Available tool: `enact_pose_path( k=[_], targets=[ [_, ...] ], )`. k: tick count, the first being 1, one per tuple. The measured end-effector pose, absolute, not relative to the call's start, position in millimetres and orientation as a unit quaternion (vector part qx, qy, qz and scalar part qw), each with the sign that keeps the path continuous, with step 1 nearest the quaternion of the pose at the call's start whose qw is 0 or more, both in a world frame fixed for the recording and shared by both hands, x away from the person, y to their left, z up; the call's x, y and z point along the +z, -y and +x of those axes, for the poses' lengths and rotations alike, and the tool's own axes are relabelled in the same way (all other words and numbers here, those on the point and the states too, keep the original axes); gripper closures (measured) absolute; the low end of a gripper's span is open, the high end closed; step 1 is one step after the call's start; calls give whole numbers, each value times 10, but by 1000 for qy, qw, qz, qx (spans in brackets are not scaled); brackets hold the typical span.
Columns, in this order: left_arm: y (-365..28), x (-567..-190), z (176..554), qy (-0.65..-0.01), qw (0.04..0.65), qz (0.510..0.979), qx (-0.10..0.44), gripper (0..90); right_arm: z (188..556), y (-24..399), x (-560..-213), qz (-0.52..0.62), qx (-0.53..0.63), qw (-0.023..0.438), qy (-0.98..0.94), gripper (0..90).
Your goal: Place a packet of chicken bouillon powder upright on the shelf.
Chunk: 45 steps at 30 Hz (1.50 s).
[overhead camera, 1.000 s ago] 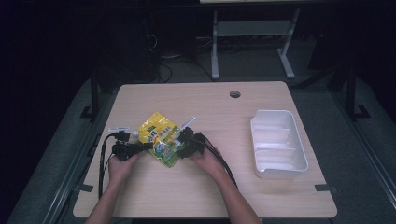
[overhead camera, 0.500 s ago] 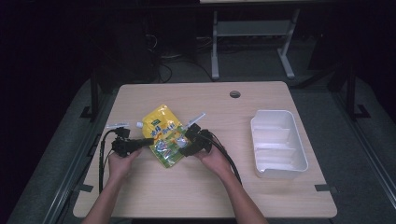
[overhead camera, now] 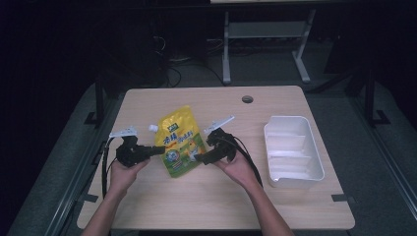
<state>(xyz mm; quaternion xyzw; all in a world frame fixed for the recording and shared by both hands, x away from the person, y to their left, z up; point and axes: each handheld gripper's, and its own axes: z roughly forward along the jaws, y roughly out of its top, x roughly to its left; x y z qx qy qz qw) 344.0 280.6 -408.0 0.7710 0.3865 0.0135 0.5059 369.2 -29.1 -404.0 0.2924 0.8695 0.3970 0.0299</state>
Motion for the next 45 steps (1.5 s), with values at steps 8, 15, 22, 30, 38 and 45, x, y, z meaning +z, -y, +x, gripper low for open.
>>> enact_pose_path(
  k=[8,15,22,30,38,45],
  targets=[
    [-2744,-4023,3336,-337,508,793,10,900,3736,362,-3954,296,407,31,-864,209],
    [-2706,-4003,3280,-295,508,810,5,900,3842,377,-3961,295,427,23,-855,257],
    [-2692,-4008,3261,-272,511,816,-8,900,3904,370,-3969,286,445,-8,-849,339],
    [-2677,-4008,3261,-270,510,817,-6,900,3863,351,-3952,250,454,-36,-854,458],
    [-2693,-4022,3287,-279,508,815,-1,900,3832,390,-3962,240,450,-40,-859,556],
    [-2674,-4019,3294,-287,501,816,10,892,3784,454,-3964,224,445,-42,-866,708]
  ],
)
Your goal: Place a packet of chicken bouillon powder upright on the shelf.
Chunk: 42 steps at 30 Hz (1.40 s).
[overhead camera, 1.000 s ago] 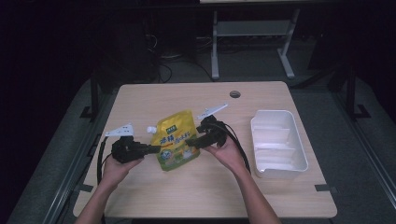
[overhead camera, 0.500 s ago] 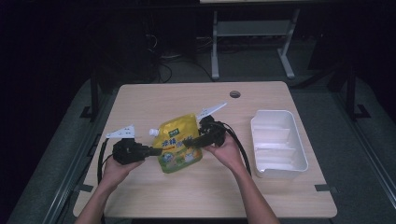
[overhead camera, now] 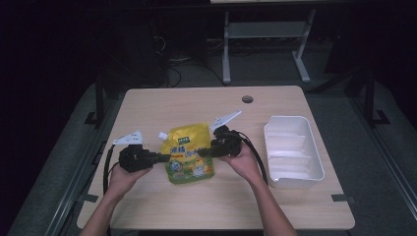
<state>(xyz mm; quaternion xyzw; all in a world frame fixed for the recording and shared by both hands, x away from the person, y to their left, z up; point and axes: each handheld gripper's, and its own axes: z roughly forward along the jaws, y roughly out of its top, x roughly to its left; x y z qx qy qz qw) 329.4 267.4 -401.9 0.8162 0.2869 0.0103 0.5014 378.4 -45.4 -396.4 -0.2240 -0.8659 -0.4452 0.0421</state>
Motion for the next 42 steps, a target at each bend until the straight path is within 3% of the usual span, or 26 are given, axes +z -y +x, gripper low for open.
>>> enact_pose_path(
  k=[3,4,8,12,15,22,42],
  targets=[
    [-2676,-4013,3300,-288,498,818,14,890,3766,469,-3960,-216,-445,44,868,750],
    [-2674,-4007,3299,-289,496,818,16,886,3747,482,-3951,-208,-445,50,869,812],
    [-2658,-3994,3303,-291,491,821,25,869,3704,462,-3929,-193,-436,40,878,855],
    [-2665,-3989,3299,-291,492,820,25,831,3695,468,-3930,-191,-439,49,877,866],
    [-2704,-3974,3286,-295,497,816,25,751,3657,484,-3903,-184,-454,64,870,873],
    [-2763,-3958,3206,-299,497,814,34,640,3548,529,-3770,-172,-462,47,869,877],
    [-2896,-3958,3030,-299,498,811,68,580,3434,800,-3599,-190,-477,25,858,891]
  ],
)
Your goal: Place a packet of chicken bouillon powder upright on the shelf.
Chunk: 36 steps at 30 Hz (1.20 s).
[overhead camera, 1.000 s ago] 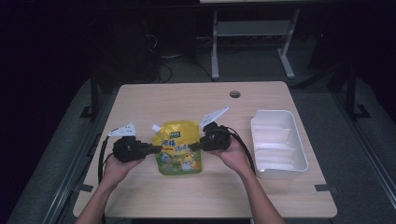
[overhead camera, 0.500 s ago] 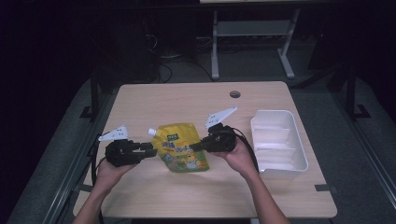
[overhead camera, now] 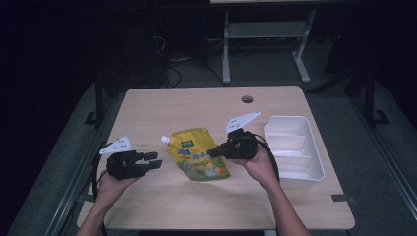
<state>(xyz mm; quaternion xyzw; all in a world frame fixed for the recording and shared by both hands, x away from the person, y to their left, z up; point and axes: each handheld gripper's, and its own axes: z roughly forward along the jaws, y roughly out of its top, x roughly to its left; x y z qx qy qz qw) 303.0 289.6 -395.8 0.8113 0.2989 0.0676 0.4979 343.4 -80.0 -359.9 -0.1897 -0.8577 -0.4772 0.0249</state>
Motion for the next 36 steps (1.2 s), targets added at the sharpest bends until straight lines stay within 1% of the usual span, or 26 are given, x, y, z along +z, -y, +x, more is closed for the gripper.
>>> enact_pose_path(
  k=[11,18,21,27,36],
  targets=[
    [-3000,-4072,2965,-307,497,809,65,560,3391,975,-3480,-199,-483,14,852,897],
    [-3034,-4135,2923,-312,489,812,69,542,3358,1168,-3385,-210,-497,6,842,897],
    [-3022,-4174,2925,-316,484,813,68,540,3332,1292,-3293,-216,-501,-7,838,898],
    [-3010,-4211,2928,-316,483,814,67,524,3310,1511,-3149,-225,-509,-18,831,898],
    [-3035,-4259,2949,-323,480,813,64,522,3299,1887,-3045,-252,-515,-35,818,899]
  ],
)
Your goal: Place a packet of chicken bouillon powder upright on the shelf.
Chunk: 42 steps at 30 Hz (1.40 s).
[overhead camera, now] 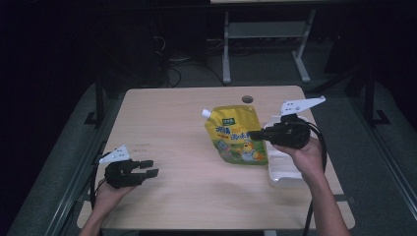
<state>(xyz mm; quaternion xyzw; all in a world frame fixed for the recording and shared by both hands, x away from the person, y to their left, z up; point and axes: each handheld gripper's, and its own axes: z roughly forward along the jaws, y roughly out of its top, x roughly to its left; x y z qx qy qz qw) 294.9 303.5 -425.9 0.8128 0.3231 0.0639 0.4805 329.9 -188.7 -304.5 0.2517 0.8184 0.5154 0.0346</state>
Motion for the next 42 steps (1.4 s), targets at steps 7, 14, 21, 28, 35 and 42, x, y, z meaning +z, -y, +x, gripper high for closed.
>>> enact_pose_path(
  k=[7,14,21,28,35,42],
  targets=[
    [-3041,-4265,2953,-325,481,812,62,507,3282,2081,-3010,268,515,45,-813,899],
    [-3040,-4283,2944,-326,473,815,73,463,3249,2223,-2958,274,518,54,-809,899],
    [-3051,-4284,2940,-326,475,814,75,458,3187,2432,-2940,286,523,65,-800,899],
    [-3054,-4285,2939,-329,475,813,75,448,3108,2673,-2940,302,521,77,-794,899],
    [-3025,-4299,2951,-328,474,814,73,449,3064,2863,-3002,319,520,81,-788,899],
    [-3018,-4301,2954,-329,475,813,73,446,2991,3062,-3100,341,513,86,-783,899]
  ],
)
